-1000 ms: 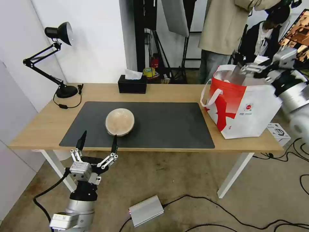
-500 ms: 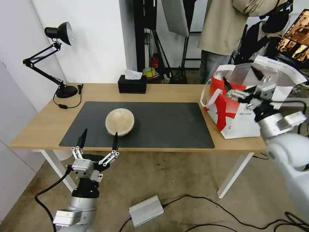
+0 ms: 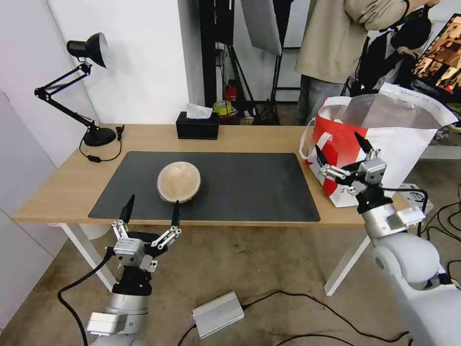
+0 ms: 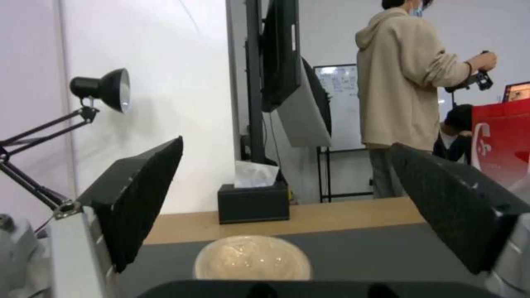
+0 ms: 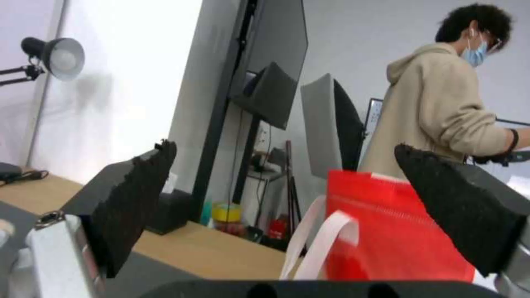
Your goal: Pick up the trash from the table and place it into the takeout bag.
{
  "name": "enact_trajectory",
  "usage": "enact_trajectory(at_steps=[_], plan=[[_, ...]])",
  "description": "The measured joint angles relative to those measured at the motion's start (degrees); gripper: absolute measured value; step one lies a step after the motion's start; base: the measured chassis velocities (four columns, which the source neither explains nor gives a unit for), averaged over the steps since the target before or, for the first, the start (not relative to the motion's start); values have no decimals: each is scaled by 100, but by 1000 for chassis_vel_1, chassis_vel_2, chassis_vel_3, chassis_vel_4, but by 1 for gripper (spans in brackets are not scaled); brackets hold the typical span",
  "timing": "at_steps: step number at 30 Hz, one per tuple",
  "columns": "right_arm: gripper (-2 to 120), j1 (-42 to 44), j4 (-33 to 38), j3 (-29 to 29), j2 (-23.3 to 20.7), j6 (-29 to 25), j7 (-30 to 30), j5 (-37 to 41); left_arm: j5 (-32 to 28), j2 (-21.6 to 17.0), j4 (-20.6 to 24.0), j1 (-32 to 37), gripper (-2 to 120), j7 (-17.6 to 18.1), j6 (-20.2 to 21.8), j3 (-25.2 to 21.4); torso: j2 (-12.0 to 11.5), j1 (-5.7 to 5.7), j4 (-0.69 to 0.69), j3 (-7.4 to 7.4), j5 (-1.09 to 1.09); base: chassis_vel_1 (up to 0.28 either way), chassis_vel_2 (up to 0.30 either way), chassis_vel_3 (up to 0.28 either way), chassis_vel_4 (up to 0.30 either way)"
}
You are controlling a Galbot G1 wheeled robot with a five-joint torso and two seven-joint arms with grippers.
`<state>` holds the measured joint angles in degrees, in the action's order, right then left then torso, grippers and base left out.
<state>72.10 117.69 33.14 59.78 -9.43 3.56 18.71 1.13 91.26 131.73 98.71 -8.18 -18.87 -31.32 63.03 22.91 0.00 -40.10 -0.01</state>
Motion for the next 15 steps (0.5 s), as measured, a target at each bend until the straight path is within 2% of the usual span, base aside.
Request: enact_trajectory(at_steps=[7, 15], plan=[[100, 534, 234, 51, 619, -190, 148, -528, 12, -1, -48, 5, 100, 1, -13, 4, 0, 0, 0, 0, 0, 0, 0, 0, 0], [100, 992, 414, 189, 868, -390, 353, -831, 2, -3, -85, 6, 100, 19, -22, -14, 0, 1, 0, 0, 0, 0, 0, 0, 0]])
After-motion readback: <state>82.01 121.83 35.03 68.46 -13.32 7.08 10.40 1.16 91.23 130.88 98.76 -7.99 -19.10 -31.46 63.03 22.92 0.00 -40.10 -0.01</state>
